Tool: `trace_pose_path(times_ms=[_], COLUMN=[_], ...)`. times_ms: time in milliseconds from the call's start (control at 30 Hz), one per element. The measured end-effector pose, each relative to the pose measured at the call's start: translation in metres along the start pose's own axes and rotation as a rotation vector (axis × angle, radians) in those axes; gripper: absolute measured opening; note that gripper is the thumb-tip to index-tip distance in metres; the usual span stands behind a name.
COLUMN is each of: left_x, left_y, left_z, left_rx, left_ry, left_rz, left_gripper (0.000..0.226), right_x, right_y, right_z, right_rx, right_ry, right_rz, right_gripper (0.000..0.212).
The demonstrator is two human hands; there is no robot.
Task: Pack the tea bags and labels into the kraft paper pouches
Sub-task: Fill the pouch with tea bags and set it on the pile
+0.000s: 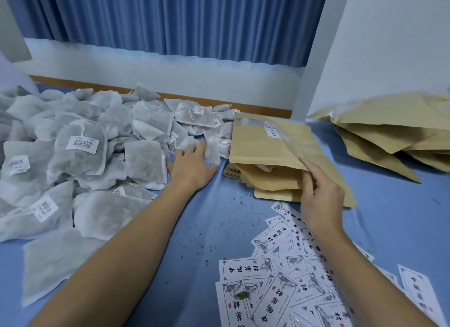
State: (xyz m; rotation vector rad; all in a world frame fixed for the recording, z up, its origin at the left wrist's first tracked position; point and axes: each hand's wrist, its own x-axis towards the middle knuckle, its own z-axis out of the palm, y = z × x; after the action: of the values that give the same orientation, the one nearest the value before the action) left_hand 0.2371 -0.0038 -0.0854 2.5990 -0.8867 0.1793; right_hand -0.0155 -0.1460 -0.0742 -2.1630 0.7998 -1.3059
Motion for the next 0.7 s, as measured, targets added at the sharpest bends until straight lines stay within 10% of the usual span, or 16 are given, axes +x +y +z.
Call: trace_pose_path(times_ms=[100,200,367,500,700], left_x=[-0.014,-0.029,-0.067,-0.101,-0.103], left_y=[0.010,0.027,0.062,0.090,0.117], left_z=[-0.006,-0.020,-0.038,-0.022,-0.011], left_rx=[0.079,-0.235,-0.608,-0.262,-0.051], left_ry=[0.004,0.342,0.898,0.747,0.144], left_rz=[-0.058,-0.026,0.575,1.022,0.541], left_gripper=[0.052,0.023,0.036,0.022,0.025], right_x=[0.000,-0.001,-0.001,-0.004,-0.008], right_y=[-0.001,-0.002,-0.005,-0.008,-0.018], right_z=[0.000,0.000,-0.002,-0.004,-0.002], right_rx=[-0.018,-0.032,-0.038,0.033,0.029], right_ry=[0.004,0.010,0.019,0.007,0.001], right_rz=[0.012,0.030,0.047,0.078,0.002], right_gripper=[0.036,0.034,0.033,0.035,0.039])
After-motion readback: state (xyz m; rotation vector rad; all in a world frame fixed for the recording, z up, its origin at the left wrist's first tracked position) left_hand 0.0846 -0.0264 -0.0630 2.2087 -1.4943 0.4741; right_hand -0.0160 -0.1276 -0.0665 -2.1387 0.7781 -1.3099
